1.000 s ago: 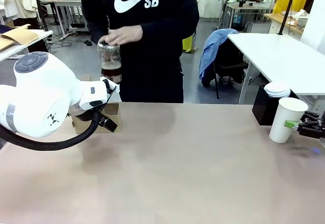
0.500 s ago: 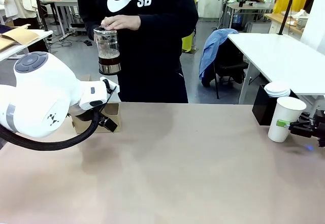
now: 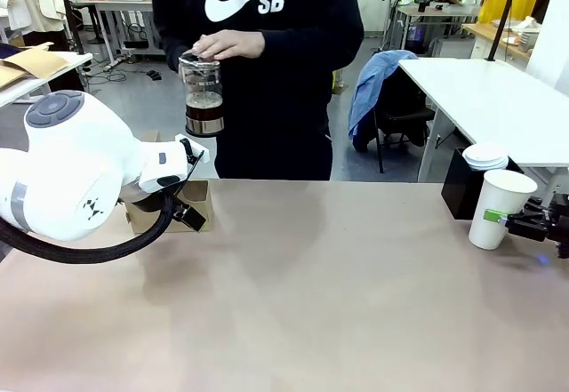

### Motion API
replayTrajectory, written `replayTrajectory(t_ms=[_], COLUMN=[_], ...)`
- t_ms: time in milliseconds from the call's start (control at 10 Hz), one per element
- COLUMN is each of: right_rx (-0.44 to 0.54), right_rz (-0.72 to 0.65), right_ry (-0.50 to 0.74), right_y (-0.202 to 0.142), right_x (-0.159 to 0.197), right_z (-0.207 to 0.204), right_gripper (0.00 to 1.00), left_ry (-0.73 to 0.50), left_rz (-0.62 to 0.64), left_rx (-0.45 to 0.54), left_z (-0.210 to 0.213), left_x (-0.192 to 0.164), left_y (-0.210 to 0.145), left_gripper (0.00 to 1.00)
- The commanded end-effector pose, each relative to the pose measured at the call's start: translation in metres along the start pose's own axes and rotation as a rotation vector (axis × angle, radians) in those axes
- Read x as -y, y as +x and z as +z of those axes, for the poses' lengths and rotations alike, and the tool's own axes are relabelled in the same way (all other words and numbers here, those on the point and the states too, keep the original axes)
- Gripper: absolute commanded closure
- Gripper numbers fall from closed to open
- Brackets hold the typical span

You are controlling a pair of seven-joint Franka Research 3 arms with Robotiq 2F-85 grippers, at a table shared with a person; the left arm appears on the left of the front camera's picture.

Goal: Pour a drink into a cup and package it in a carrier.
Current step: Pick up the 600 ml Paper Cup and place it in the middle top area of the table.

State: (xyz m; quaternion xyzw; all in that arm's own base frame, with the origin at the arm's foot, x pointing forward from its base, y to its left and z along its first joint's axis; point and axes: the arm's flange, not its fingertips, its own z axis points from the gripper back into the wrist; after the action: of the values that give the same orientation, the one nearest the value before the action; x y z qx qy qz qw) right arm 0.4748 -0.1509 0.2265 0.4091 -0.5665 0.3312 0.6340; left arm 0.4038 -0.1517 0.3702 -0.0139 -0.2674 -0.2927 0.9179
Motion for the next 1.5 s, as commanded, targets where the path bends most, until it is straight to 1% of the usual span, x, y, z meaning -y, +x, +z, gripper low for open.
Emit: replayTrajectory(t_ms=[0,200,300,400,500,600,700,900,1100,1200,1400], right_rx=[-0.014,-0.017,-0.003,0.005,0.016,0.025,0.017,0.011,0.037,0.032,-0.003], right_rz=[-0.022,-0.006,-0.015,-0.019,0.007,0.044,0.067,0.067,0.073,0.061,0.040], right_ry=[-0.106,-0.181,-0.231,-0.242,-0.258,-0.256,-0.193,-0.140,-0.131,-0.128,-0.125], right_y=[0.021,0.057,0.076,0.089,0.101,0.110,0.115,0.110,0.091,0.081,0.061], right_x=[-0.027,-0.061,-0.078,-0.090,-0.101,-0.110,-0.113,-0.102,-0.085,-0.076,-0.059], right_z=[-0.008,-0.027,-0.045,-0.065,-0.087,-0.112,-0.151,-0.207,-0.256,-0.275,-0.299], right_gripper=[0.20,0.20,0.20,0.20,0.20,0.20,0.20,0.20,0.20,0.20,0.20], left_ry=[0.000,0.000,0.000,0.000,0.000,0.000,0.000,0.000,0.000,0.000,0.000], left_rz=[0.000,0.000,0.000,0.000,0.000,0.000,0.000,0.000,0.000,0.000,0.000], left_rx=[0.000,0.000,0.000,0.000,0.000,0.000,0.000,0.000,0.000,0.000,0.000], left_z=[0.000,0.000,0.000,0.000,0.000,0.000,0.000,0.000,0.000,0.000,0.000], left_x=[0.000,0.000,0.000,0.000,0.000,0.000,0.000,0.000,0.000,0.000,0.000], left_y=[0.000,0.000,0.000,0.000,0.000,0.000,0.000,0.000,0.000,0.000,0.000], left_gripper=[0.00,0.00,0.00,0.00,0.00,0.00,0.00,0.00,0.00,0.00,0.00])
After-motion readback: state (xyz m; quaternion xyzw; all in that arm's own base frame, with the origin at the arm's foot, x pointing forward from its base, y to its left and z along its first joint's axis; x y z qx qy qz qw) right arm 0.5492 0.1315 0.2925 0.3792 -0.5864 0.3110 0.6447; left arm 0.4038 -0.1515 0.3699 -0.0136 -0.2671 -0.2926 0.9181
